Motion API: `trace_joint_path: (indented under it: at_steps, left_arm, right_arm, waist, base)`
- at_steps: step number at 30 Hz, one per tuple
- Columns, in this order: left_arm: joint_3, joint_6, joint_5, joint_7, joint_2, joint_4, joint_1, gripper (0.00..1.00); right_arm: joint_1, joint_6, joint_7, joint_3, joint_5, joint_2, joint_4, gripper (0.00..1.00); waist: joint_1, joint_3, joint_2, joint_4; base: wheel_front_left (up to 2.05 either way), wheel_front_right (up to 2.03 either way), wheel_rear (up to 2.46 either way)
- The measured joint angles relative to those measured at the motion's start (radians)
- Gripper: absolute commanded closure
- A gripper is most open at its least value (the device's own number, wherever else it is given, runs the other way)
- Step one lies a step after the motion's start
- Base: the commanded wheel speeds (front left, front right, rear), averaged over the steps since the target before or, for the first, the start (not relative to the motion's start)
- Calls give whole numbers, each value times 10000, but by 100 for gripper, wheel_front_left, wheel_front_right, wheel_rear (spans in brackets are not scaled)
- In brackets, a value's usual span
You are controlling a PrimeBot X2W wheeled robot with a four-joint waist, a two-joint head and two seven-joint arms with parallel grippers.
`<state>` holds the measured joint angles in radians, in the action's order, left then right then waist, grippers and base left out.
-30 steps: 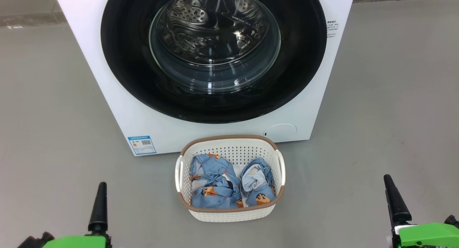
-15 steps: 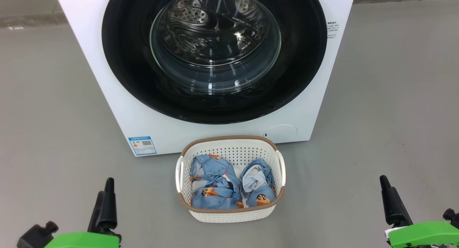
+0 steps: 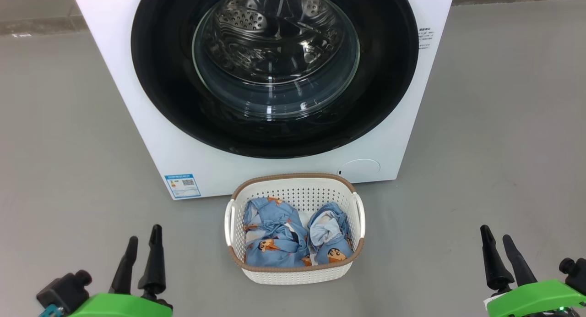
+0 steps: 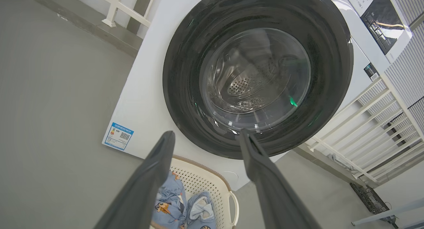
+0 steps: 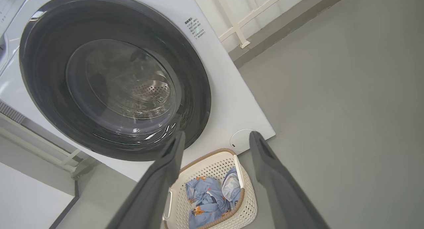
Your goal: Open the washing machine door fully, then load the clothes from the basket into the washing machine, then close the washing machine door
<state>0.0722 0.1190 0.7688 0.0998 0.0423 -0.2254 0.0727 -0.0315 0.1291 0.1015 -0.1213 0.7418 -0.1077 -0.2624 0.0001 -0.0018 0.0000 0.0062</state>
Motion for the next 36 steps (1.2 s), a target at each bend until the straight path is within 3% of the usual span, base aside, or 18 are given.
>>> trace_joint_path:
  at_steps: [13, 36]
  left_arm:
    - [364, 0, -2314, 431, 128, 10, 1, 0]
    - [648, 10, -4391, 1057, 90, -677, 213, 0]
  right_arm:
    - [0, 0, 251, -151, -2251, 77, 105, 0]
    - [7, 0, 405, 556, -4640, 142, 825, 0]
  waist:
    - [0, -32, 0, 18]
    - [0, -71, 0, 94]
  base:
    - [0, 0, 0]
    - [0, 0, 0]
